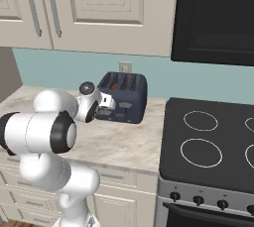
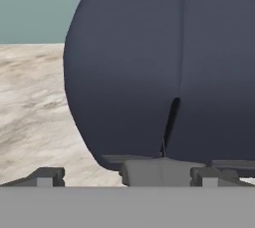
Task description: Start the toaster. Once the lever pops up, take the bread to the plate on the dining counter.
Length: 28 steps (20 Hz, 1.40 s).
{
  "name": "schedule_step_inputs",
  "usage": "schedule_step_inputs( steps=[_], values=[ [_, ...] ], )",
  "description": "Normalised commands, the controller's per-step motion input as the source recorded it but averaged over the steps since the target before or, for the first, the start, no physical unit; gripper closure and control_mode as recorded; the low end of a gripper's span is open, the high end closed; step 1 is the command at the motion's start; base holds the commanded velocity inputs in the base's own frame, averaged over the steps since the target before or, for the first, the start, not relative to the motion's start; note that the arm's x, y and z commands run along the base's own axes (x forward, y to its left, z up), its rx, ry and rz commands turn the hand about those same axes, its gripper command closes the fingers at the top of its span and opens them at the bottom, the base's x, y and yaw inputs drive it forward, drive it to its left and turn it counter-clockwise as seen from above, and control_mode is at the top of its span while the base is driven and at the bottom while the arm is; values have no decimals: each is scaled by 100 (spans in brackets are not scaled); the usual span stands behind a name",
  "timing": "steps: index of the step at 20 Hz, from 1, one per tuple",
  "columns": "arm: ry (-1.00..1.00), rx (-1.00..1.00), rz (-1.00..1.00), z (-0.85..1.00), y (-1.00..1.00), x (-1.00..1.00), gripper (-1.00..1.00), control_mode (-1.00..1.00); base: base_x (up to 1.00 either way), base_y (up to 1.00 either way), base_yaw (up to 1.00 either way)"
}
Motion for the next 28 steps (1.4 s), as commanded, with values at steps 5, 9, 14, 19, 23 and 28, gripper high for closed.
schedule_step_inputs(
  steps=[5,9,14,19,23,28],
  values=[
    [-1,0,0,4,-1,-12,-100,-100,0,0,0],
    [-2,0,0,9,-5,-14,-100,-100,0,0,0],
    [-5,0,0,14,-9,-8,-100,-100,0,0,0],
    [-4,0,0,11,-9,-14,-100,-100,0,0,0],
    [-4,0,0,13,-7,-4,-100,-100,0,0,0],
    [-6,0,0,20,-6,0,-100,-100,0,0,0]
  ],
)
